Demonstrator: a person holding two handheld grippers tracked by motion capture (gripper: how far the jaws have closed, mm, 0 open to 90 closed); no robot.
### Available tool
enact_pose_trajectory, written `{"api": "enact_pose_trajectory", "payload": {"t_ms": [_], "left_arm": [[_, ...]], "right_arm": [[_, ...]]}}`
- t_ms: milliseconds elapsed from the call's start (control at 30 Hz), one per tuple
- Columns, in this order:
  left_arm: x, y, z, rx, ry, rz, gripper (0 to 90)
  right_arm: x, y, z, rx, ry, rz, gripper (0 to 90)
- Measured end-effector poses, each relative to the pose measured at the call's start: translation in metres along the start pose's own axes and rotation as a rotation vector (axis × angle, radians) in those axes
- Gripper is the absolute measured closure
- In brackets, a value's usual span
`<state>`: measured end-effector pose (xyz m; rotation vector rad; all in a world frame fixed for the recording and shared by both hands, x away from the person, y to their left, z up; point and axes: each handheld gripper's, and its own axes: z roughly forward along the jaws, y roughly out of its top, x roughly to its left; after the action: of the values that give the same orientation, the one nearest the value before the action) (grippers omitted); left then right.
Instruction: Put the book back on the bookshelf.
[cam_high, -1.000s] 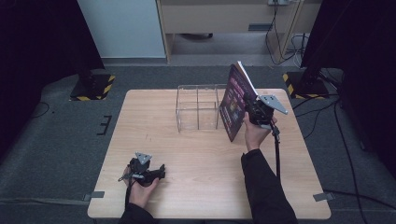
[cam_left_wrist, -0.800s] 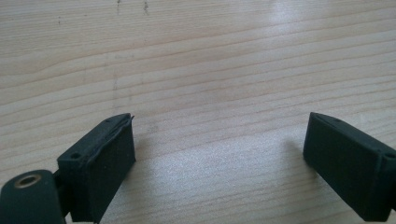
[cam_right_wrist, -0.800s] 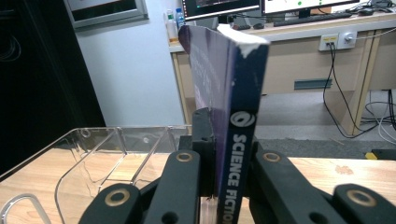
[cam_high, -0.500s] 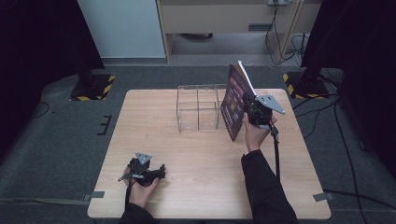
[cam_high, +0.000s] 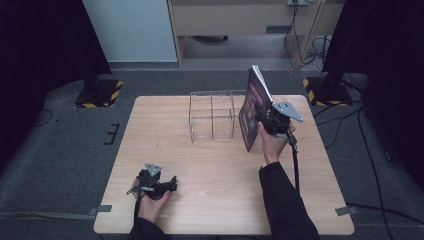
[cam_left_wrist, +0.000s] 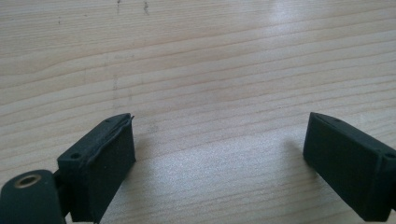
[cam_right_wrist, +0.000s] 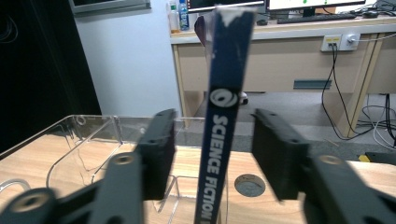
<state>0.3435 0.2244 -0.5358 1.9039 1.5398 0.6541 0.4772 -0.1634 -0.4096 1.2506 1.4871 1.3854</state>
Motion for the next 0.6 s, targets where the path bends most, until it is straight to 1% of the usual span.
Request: {"api": "enact_pose_trajectory", "payload": {"t_ms": [33,67,200,233,267,300,333,367,400,433,467,500,533,567,600], "left_arm": [[0.000,0.000,0.000,0.000,0.000,0.000,8.0],[0.000,0.000,0.000,0.000,0.000,0.000,8.0],[0.000,0.000,0.000,0.000,0.000,0.000,8.0],[0.000,0.000,0.000,0.000,0.000,0.000,8.0],[0.000,0.000,0.000,0.000,0.000,0.000,8.0],[0.000,0.000,0.000,0.000,0.000,0.000,8.0],[0.000,0.000,0.000,0.000,0.000,0.000,8.0],[0.000,0.000,0.000,0.000,0.000,0.000,8.0],[0.000,0.000,0.000,0.000,0.000,0.000,8.0],[0.000,0.000,0.000,0.000,0.000,0.000,8.0],[0.000,0.000,0.000,0.000,0.000,0.000,8.1],[0.000,0.000,0.000,0.000,0.000,0.000,8.0],[0.000,0.000,0.000,0.000,0.000,0.000,8.0],[0.000,0.000,0.000,0.000,0.000,0.000,8.0],[0.000,0.000,0.000,0.000,0.000,0.000,8.0]], "right_arm": [[-0.001,0.000,-0.001,-0.001,0.003,0.001,40.7],[-0.002,0.000,-0.003,0.000,0.019,0.006,34.6],[-0.005,0.002,-0.013,0.016,0.047,0.012,25.8],[-0.007,0.002,-0.017,0.024,0.063,0.015,23.9],[-0.008,0.001,-0.020,0.036,0.078,0.016,22.3],[-0.009,0.001,-0.024,0.054,0.084,0.013,21.0],[-0.011,-0.001,-0.029,0.061,0.097,0.011,19.9],[-0.011,-0.001,-0.029,0.061,0.097,0.011,19.9],[-0.015,-0.004,-0.041,0.081,0.111,0.006,19.3],[-0.015,-0.004,-0.041,0.081,0.111,0.006,19.3],[-0.020,-0.010,-0.051,0.107,0.126,-0.002,17.8],[-0.020,-0.010,-0.051,0.107,0.126,-0.002,17.8],[-0.026,-0.017,-0.062,0.137,0.132,-0.021,16.5],[-0.029,-0.021,-0.067,0.152,0.138,-0.026,16.5],[-0.029,-0.021,-0.067,0.152,0.138,-0.026,16.1]]}}
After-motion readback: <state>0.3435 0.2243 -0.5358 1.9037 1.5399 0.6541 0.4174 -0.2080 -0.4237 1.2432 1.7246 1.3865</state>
